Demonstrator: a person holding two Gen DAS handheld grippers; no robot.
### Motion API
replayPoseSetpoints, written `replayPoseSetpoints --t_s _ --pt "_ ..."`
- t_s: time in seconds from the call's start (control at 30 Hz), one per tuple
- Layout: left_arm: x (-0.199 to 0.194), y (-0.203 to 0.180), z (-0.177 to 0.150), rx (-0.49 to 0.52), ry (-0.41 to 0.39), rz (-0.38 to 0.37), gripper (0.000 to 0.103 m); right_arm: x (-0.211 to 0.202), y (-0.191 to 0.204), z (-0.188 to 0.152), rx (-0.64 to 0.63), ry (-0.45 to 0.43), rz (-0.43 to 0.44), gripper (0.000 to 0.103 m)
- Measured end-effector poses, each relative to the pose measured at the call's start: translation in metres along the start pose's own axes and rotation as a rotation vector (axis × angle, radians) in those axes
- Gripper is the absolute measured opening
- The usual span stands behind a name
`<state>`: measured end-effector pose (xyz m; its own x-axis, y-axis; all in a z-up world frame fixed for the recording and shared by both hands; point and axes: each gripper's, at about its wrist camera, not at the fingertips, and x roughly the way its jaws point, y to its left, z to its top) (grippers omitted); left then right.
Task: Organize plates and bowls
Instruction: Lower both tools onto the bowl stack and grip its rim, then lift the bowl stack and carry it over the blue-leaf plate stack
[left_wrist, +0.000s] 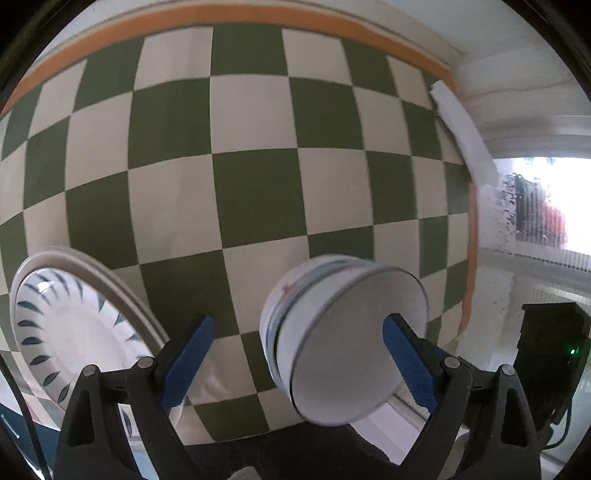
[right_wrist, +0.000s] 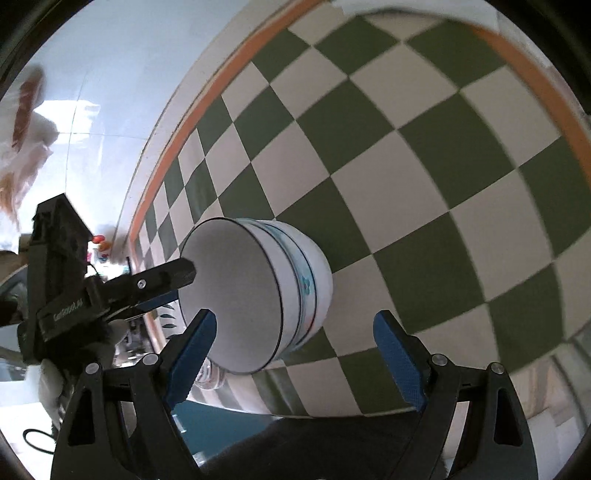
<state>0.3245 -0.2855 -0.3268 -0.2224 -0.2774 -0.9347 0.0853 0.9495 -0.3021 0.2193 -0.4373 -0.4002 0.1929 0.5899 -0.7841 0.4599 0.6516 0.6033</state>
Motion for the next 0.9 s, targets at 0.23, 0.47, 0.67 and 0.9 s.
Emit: replayPoseSetpoints --t_s 0.23,0.47,0.67,0.9 --pt "0.036 0.017 0.015 -0.08 0.119 -0.052 0.094 0.042 -0.013 0.01 0.014 0.075 0.089 0.087" --pt "0.056 0.019 0.019 -0.071 0.171 -0.12 0.07 0.081 -0.023 0.016 0.048 0.15 0.153 0.071" --pt "0.054 0.01 0.013 0.0 0.118 -0.133 0.064 0.097 -0.024 0.015 0.053 0.158 0.187 0.058" --pt "0.052 0.003 0.004 0.029 0.059 -0.111 0.064 0.091 -0.021 0.015 0.002 0.12 0.198 0.056"
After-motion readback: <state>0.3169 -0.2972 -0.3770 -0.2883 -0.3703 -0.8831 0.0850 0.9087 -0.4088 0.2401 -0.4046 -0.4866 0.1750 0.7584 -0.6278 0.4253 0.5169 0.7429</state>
